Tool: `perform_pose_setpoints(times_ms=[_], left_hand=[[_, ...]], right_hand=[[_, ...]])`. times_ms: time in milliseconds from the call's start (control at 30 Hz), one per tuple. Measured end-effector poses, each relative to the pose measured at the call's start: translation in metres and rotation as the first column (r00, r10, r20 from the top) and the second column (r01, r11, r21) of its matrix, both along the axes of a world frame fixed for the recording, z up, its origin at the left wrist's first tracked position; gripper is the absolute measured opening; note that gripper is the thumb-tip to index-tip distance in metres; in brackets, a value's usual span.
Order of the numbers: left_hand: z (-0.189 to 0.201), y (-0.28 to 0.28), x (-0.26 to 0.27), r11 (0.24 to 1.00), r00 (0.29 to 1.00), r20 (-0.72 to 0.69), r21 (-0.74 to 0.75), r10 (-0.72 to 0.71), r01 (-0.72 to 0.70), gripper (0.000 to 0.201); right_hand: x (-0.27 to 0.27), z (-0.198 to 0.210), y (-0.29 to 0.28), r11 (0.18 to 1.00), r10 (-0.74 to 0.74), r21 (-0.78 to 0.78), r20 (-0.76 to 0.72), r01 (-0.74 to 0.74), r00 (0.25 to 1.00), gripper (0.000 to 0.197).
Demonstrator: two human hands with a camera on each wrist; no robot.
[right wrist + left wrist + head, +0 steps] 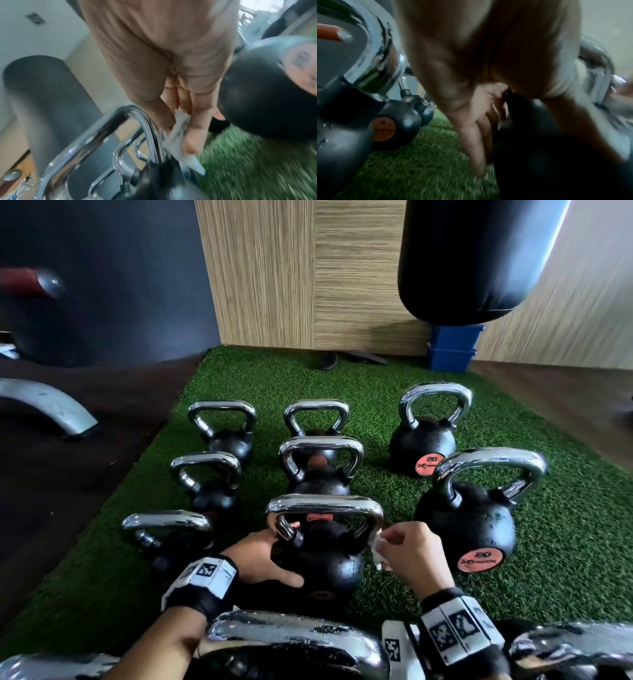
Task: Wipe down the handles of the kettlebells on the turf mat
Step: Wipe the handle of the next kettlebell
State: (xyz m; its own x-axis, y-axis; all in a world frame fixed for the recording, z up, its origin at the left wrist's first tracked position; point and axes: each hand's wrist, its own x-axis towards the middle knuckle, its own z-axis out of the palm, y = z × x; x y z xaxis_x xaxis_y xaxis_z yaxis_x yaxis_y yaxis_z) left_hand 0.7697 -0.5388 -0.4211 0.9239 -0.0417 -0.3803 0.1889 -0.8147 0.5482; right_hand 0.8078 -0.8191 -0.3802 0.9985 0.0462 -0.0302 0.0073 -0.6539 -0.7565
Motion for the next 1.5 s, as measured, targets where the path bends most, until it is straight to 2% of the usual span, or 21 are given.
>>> perform_pose_setpoints(times_ms=[67,100,167,200,267,300,367,500,633,733,800,900,967,1033,1100,1133,1200,1267,1367,1433,1500], left_hand=[[0.013,0.014,0.001,0.998,1.000,0.015,-0.062,-0.019,0.019,0.054],[0.022,0.022,0.001,0.996,0.997,0.073,-0.086,-0.005,0.011,0.047],[0.046,0.034,0.002,0.992,0.960,0.258,-0.097,0.108,-0.085,0.047],[0.062,0.036,0.002,0.982,0.913,0.365,-0.103,0.184,-0.157,0.037],[0.095,0.034,0.003,0.944,0.822,0.498,-0.299,0.277,-0.137,0.023],[0.110,0.028,0.003,0.900,0.809,0.510,-0.433,0.293,-0.054,0.024],[0.139,0.013,0.003,0.799,0.847,0.461,-0.596,0.264,0.076,0.028],[0.168,-0.011,0.000,0.668,0.948,0.290,-0.732,0.128,0.133,0.033],[0.167,-0.018,-0.002,0.563,0.949,0.277,-0.813,0.153,0.147,0.030],[0.164,-0.022,0.000,0.622,0.921,0.362,-0.757,0.145,0.199,0.034],[0.160,-0.023,0.003,0.654,0.907,0.390,-0.730,0.158,0.201,0.031],[0.157,-0.022,0.007,0.676,0.907,0.400,-0.705,0.132,0.212,0.020],[0.153,-0.018,0.010,0.688,0.912,0.396,-0.691,0.107,0.220,0.015],[0.147,-0.013,0.014,0.785,0.888,0.450,-0.582,0.096,0.210,0.019],[0.137,-0.012,0.016,0.941,0.822,0.569,-0.291,0.026,0.171,0.033],[0.133,-0.014,0.016,0.974,0.785,0.619,-0.155,-0.035,0.166,0.035],[0.126,-0.023,0.015,0.978,0.740,0.661,-0.042,-0.128,0.206,0.029],[0.118,-0.034,0.015,0.974,0.716,0.672,0.035,-0.189,0.225,0.017],[0.110,-0.042,0.015,0.974,0.708,0.671,0.118,-0.221,0.193,0.011],[0.109,-0.036,0.012,0.978,0.712,0.670,0.124,-0.209,0.170,0.012],[0.109,-0.024,0.007,0.989,0.712,0.687,0.082,-0.146,0.123,0.011]], right_hand=[[-0.008,0.020,-0.011,0.992,0.101,-0.082,0.046,-0.097,0.994,0.011],[-0.010,0.031,-0.015,0.986,0.154,-0.069,0.063,-0.149,0.986,0.014],[-0.013,0.053,-0.016,0.963,0.215,0.144,0.109,-0.229,0.971,0.010],[-0.014,0.065,-0.014,0.931,0.224,0.257,0.150,-0.257,0.963,0.009],[-0.015,0.086,-0.006,0.889,0.244,0.315,0.291,-0.333,0.925,0.016],[-0.016,0.095,-0.001,0.873,0.261,0.315,0.344,-0.373,0.902,0.019],[-0.016,0.109,0.011,0.848,0.275,0.317,0.422,-0.424,0.864,0.024],[-0.010,0.125,0.033,0.815,0.277,0.320,0.516,-0.482,0.811,0.035],[-0.001,0.133,0.049,0.841,0.217,0.287,0.600,-0.460,0.770,0.040],[0.005,0.130,0.058,0.900,0.110,0.250,0.663,-0.357,0.740,0.045],[0.008,0.125,0.058,0.896,0.135,0.236,0.663,-0.377,0.736,0.040],[0.009,0.112,0.046,0.784,0.336,0.273,0.568,-0.557,0.751,0.026],[0.011,0.098,0.032,0.709,0.373,0.405,0.479,-0.577,0.795,0.034],[0.015,0.076,0.019,0.799,0.237,0.428,0.424,-0.424,0.874,0.041],[0.021,0.048,0.007,0.955,0.093,0.238,0.328,-0.178,0.940,0.045],[0.022,0.033,0.001,0.988,0.083,0.110,0.236,-0.112,0.968,0.049],[0.023,0.003,-0.004,0.986,0.164,-0.012,0.014,-0.164,0.986,0.058],[0.022,-0.022,-0.001,0.964,0.263,0.077,-0.119,-0.255,0.957,0.066],[0.021,-0.045,0.014,0.937,0.275,0.239,-0.059,-0.254,0.960,0.055],[0.022,-0.056,0.019,0.940,0.215,0.266,0.017,-0.212,0.976,0.034],[0.022,-0.063,0.020,0.939,0.203,0.267,0.077,-0.216,0.976,0.027]])
